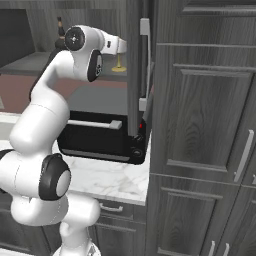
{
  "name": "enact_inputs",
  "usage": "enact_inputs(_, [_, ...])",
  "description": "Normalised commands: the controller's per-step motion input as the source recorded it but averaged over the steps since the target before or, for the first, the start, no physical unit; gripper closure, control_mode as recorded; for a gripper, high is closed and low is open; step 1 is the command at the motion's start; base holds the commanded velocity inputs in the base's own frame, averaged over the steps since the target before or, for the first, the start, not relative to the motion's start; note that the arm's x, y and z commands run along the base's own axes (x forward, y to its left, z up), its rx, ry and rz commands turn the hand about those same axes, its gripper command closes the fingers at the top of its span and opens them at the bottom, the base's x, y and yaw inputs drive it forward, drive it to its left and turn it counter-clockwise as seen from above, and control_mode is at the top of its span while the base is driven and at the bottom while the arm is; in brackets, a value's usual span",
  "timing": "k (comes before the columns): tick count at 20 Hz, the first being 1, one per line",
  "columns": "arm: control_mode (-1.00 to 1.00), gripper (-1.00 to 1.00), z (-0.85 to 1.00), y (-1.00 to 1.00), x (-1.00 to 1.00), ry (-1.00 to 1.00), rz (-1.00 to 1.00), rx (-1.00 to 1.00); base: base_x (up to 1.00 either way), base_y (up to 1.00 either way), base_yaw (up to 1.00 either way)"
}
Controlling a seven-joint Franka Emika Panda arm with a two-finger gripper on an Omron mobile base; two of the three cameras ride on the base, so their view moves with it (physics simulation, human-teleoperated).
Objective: Get the candle and the liquor from the cabinet and move them to the dining counter.
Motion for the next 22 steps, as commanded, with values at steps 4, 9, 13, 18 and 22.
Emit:
enact_inputs(4, [-1.0,-1.0,0.0,-0.07,0.11,0.0,0.0,0.0,0.0,0.0,0.0])
enact_inputs(9, [-1.0,-1.0,0.0,-0.08,0.08,-0.02,0.0,0.0,0.0,0.0,0.0])
enact_inputs(13, [-1.0,-1.0,0.0,-0.01,0.06,-0.04,0.0,-0.02,0.0,0.0,0.0])
enact_inputs(18, [-1.0,-1.0,-0.02,0.0,0.06,-0.02,0.0,-0.02,0.0,0.0,0.0])
enact_inputs(22, [-1.0,-1.0,-0.03,0.0,0.03,0.0,0.0,-0.01,0.0,0.0,0.0])
